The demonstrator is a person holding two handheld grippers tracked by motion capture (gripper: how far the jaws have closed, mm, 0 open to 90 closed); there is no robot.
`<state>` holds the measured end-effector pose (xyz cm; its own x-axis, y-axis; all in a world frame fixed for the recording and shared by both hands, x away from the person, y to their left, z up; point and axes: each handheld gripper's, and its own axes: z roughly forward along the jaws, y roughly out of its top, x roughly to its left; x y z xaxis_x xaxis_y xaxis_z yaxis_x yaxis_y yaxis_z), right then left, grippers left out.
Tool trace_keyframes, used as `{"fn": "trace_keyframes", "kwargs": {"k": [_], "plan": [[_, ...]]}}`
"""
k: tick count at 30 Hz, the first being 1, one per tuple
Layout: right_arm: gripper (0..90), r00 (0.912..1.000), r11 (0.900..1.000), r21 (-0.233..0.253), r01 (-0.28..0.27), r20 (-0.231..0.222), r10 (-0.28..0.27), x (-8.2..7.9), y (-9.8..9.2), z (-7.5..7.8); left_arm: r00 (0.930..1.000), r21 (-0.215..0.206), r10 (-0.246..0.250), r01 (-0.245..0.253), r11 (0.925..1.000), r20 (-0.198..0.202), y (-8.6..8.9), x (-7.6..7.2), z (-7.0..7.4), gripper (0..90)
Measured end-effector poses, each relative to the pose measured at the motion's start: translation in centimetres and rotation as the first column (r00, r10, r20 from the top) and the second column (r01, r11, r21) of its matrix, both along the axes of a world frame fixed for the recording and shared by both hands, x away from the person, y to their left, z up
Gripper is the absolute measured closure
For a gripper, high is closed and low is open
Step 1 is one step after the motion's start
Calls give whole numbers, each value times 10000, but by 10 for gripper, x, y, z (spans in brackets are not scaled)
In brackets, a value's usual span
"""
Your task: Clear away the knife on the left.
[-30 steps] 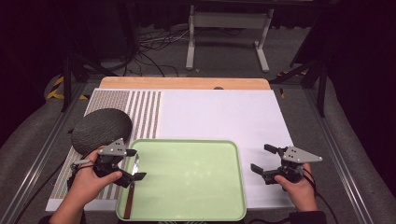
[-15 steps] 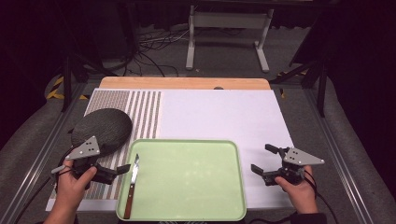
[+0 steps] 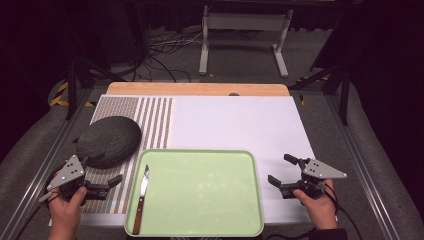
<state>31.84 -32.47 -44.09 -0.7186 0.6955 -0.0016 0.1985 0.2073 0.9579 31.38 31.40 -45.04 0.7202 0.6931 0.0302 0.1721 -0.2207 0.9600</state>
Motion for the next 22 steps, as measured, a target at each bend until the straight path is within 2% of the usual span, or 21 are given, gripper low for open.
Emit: {"fn": "trace_keyframes", "kwargs": {"k": [2,4,7,12,16,22], "plan": [[36,10000,10000,41,47,0,-47,0,-1,-1,10000,-116,43,-43,9999,-35,3,0,-5,25],[35,9999,9999,94,112,23,-112,0,-3,-1,9999,144,-40,42,9999,-144,4,0,-10,24],[35,9998,9997,186,177,65,-178,-1,-5,-1,9995,215,-138,143,9997,-269,5,0,-15,24],[35,9996,9989,374,274,-22,-273,0,-8,-3,9989,262,-218,229,9994,-407,6,1,-18,23],[34,9996,9988,389,281,-62,-279,1,-9,-4,9969,317,-396,418,9986,-679,5,3,-21,23],[35,9995,9987,413,295,-69,-292,-1,-11,-4,9969,247,-348,366,9990,-702,3,3,-19,24]]}}
